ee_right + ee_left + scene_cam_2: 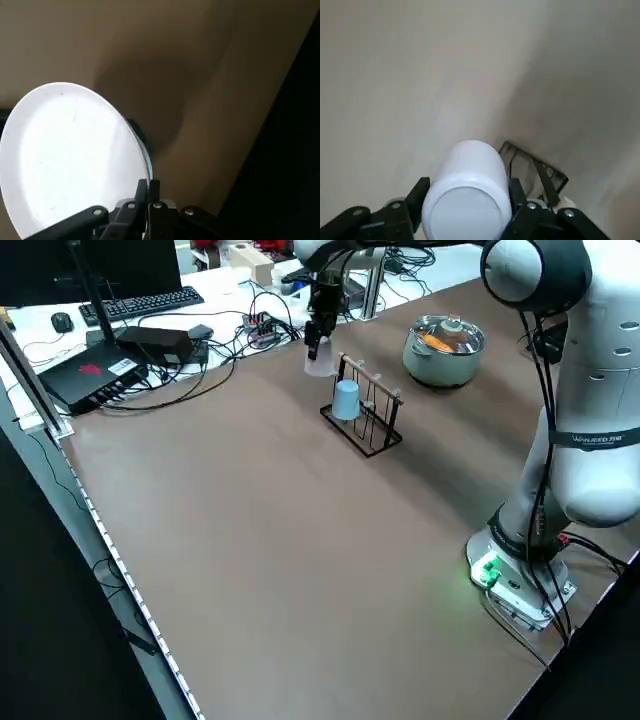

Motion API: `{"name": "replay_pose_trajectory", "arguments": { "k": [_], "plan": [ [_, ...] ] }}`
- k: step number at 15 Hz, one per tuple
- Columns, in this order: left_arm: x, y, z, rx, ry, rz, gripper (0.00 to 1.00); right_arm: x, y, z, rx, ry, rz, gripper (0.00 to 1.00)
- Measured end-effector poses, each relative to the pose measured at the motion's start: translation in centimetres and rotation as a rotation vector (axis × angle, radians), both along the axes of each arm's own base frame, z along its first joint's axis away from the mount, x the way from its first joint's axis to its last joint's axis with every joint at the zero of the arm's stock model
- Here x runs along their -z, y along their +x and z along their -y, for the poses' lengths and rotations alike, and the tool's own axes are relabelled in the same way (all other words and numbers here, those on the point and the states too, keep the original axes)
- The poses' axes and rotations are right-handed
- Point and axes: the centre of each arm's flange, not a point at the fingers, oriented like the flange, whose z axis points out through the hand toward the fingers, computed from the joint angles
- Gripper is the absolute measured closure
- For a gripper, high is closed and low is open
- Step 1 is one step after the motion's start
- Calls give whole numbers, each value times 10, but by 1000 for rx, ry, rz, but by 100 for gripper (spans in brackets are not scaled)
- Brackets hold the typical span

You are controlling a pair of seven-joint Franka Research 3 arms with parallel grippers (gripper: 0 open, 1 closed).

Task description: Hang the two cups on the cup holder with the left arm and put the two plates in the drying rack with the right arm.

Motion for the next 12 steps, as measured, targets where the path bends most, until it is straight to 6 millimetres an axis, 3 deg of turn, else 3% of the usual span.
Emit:
{"name": "replay_pose_trajectory", "arguments": {
  "k": [4, 5, 8, 12],
  "plan": [
    [3, -4, 19, -15, -6, -13, 32, 18, -16, -9, -83, -87, -28, 97],
    [4, -5, 21, -15, -6, -15, 32, 36, -25, -21, -99, -123, -35, 97],
    [7, -5, 23, -12, -10, -18, 32, 57, -37, -47, -112, -165, -42, 97],
    [14, -6, 25, -6, -17, -26, 32, 70, -53, -66, -118, -230, -31, 97]
  ]
}}
